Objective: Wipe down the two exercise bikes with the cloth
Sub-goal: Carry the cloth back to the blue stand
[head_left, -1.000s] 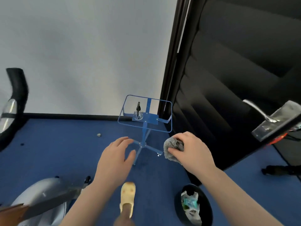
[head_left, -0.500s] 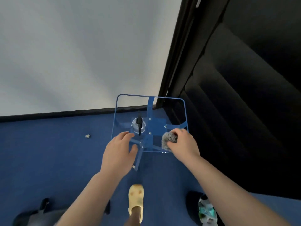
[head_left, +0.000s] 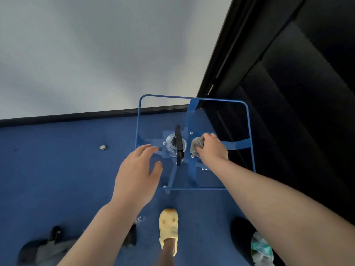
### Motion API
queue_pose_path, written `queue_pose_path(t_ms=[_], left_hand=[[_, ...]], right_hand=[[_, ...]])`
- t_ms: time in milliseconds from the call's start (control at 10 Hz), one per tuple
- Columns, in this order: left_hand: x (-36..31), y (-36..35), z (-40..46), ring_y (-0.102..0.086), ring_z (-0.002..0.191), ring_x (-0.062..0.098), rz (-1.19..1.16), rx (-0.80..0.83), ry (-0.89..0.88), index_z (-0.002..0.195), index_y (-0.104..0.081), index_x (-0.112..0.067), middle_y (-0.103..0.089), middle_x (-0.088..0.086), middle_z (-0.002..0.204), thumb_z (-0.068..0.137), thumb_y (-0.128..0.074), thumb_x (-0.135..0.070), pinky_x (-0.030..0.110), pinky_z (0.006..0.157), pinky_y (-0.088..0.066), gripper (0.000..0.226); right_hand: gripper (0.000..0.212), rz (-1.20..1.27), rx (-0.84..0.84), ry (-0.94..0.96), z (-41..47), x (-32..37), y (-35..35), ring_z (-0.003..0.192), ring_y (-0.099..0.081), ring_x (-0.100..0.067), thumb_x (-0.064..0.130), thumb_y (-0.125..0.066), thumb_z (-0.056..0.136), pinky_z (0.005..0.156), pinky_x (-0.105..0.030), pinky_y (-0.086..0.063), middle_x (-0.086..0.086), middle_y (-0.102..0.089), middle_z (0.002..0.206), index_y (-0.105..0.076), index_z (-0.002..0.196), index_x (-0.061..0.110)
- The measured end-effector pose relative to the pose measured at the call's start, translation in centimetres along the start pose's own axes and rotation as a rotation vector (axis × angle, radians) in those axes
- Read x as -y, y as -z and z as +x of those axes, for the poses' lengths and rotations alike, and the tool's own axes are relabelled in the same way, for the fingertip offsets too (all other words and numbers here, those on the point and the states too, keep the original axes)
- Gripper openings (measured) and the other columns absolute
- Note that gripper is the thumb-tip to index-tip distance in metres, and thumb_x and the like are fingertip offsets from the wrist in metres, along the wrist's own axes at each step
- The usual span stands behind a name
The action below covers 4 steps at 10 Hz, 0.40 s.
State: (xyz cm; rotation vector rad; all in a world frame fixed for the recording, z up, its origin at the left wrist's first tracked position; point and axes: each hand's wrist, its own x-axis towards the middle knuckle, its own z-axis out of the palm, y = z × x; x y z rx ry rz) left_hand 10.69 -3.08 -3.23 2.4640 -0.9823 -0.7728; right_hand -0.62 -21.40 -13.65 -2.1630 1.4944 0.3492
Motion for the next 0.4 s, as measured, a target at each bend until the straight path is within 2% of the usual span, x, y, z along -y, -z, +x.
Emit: queue_pose_path(t_ms=[100,200,300,400], left_hand=[[0.4,0.0,0.1,-0.046,0.122,0.017,-0.006,-0.002,-0.003,0.131,-0.047,-0.03,-0.042,-0.014,0.142,0.092,-0.046,-0.029,0.03,0.101,-0.035,0.039],[-0.5,0.4,-0.5,-0.056,0.106,0.024,-0.017,-0.016,-0.005,0.13,-0.048,-0.03,-0.043,-0.015,0.14,0.092,-0.047,-0.03,0.032,0.095,-0.042,0.038],[-2.5,1.2,-1.6,-0.056,0.101,0.023,-0.028,-0.037,-0.05,0.129,-0.049,-0.03,-0.044,-0.015,0.139,0.091,-0.048,-0.029,0.031,0.092,-0.042,0.038],[-5.2,2.4,-3.8,-0.055,0.104,0.021,-0.04,-0.093,-0.113,0.129,-0.05,-0.028,-0.045,-0.014,0.139,0.091,-0.049,-0.027,0.031,0.092,-0.043,0.038]], right_hand=[[0.03,-0.011,0.024,0.009,0.2,-0.3,0.0,0.098,-0.059,-0.025,0.026,-0.061,0.089,0.066,-0.033,-0.044,-0.003,-0.051,0.122,-0.052,0.116,0.018],[0.044,-0.02,0.061,0.01,-0.9,-0.5,1.3,0.105,-0.058,-0.025,0.03,-0.065,0.086,0.07,-0.034,-0.047,-0.002,-0.049,0.128,-0.047,0.124,0.019],[0.053,0.0,0.034,0.029,-3.1,-1.1,3.9,0.111,-0.056,-0.024,0.032,-0.062,0.088,0.074,-0.037,-0.049,-0.001,-0.045,0.136,-0.04,0.135,0.02],[0.056,0.019,-0.039,0.087,-6.3,-2.1,7.4,0.12,-0.051,-0.023,0.033,-0.061,0.089,0.079,-0.037,-0.048,0.001,-0.043,0.14,-0.037,0.139,0.022]])
